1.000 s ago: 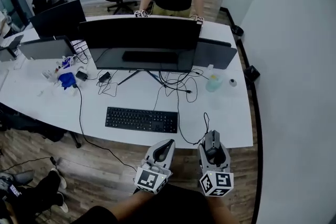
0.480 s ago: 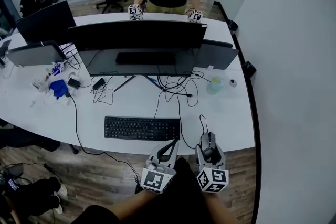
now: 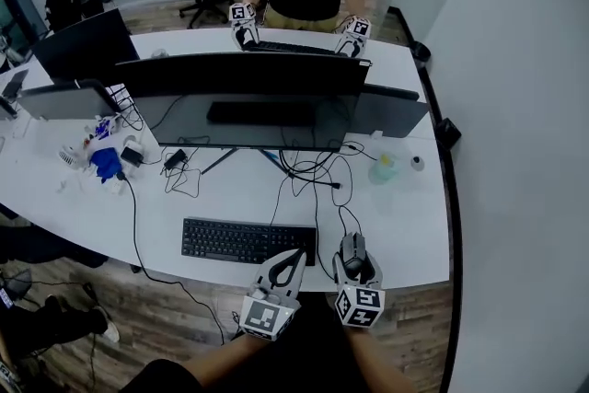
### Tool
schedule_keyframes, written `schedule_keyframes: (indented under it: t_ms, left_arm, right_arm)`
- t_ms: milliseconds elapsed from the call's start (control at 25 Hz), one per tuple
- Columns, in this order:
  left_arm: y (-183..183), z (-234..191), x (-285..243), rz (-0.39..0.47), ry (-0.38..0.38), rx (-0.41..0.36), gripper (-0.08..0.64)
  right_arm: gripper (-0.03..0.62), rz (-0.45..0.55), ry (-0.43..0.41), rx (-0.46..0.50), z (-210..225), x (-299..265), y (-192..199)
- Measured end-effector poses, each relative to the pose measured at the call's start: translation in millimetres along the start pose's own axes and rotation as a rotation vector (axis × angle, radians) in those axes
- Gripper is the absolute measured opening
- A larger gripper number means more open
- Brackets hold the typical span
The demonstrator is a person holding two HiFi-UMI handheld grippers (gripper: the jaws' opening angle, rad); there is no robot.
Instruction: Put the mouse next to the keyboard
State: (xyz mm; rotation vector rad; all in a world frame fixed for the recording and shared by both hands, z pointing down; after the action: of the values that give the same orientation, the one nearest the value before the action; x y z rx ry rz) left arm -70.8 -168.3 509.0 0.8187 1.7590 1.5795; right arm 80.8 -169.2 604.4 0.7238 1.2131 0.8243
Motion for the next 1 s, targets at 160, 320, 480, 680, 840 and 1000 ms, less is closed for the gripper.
schedule_keyframes:
  t_ms: [160,320,480,680,840,1000]
  left_arm:
    - [4.3,-4.2,-23.5,-0.025,0.010,-0.002,0.011]
    - [9.3,-7.9,-47.4,-0.069,0.014,0.030,0.011]
    - [17.9,-9.5,-62.5,-0.104,0.009,0.029,0.011]
    - [12.7,-22.5,-75.7,-0.123,-0.043,0.077,0.011]
    - [14.7,-23.3,-84.3,-0.136,-0.052,0.080,0.011]
    - [16.2,-25.5,-89.7,-0.143,-0.067,0.091,0.011]
  right_arm:
    - [0.308,-0.077,0.002,-0.016,16.8,-30.3,18.9]
    - [0.308,-0.152,-0.016,0.001,21.6,-61.6,39.6]
    - [0.308,-0.204,-0.021,0.018,28.3,-88.0,52.4]
    - [0.308,-0.268,-0.035,0.042,38.0,-106.3,74.3]
    - [0.308,-0.305,-0.072,0.038,40.1,-116.5,94.4]
    - [0.308,-0.347,-0.065,0.020,45.0,-125.9,106.7]
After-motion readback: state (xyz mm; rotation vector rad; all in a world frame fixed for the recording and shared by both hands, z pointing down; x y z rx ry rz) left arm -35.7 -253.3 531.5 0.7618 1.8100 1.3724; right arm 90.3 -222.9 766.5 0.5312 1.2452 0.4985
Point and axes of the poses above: the fingertips, and each gripper's own axes: x backward along the fingers, z to its right, y out of its underside, the point moved 2 cm from there along x, backward along the fingers, and after that the axes turned 5 degrees about -x, right-handed, at the moved point
